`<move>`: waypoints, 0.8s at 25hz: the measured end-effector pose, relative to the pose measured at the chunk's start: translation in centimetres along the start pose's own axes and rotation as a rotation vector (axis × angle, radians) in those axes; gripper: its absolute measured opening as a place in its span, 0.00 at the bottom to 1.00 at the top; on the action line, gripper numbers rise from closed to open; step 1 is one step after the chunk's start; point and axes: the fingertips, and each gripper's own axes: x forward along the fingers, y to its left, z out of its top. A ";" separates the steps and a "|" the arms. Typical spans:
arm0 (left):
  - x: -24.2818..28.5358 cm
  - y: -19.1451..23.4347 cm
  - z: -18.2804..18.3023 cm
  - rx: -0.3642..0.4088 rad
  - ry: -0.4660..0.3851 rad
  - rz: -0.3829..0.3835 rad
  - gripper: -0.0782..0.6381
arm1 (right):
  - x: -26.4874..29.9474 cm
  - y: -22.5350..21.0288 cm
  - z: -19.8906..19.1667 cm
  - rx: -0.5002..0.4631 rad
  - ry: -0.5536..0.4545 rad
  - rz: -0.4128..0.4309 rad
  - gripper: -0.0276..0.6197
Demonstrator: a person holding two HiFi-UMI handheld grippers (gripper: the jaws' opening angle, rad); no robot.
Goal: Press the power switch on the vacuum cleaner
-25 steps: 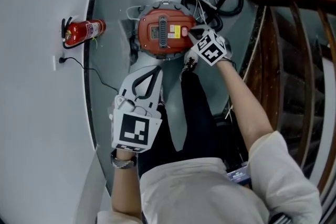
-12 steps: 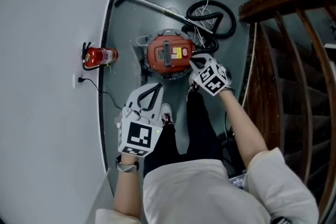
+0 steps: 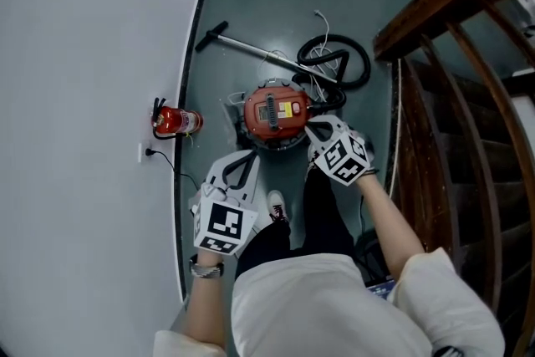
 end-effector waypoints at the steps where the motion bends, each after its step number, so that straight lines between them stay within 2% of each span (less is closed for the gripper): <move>1: -0.3 0.1 0.5 0.008 -0.006 0.005 0.11 | -0.7 0.1 0.4 0.005 -0.010 -0.006 0.09; 8: -2.0 -1.3 3.9 0.071 -0.060 0.009 0.11 | -7.3 0.6 3.5 -0.018 -0.085 -0.075 0.09; 20: -6.0 -3.6 9.5 0.207 -0.187 -0.038 0.11 | -19.7 1.9 9.9 -0.051 -0.211 -0.260 0.09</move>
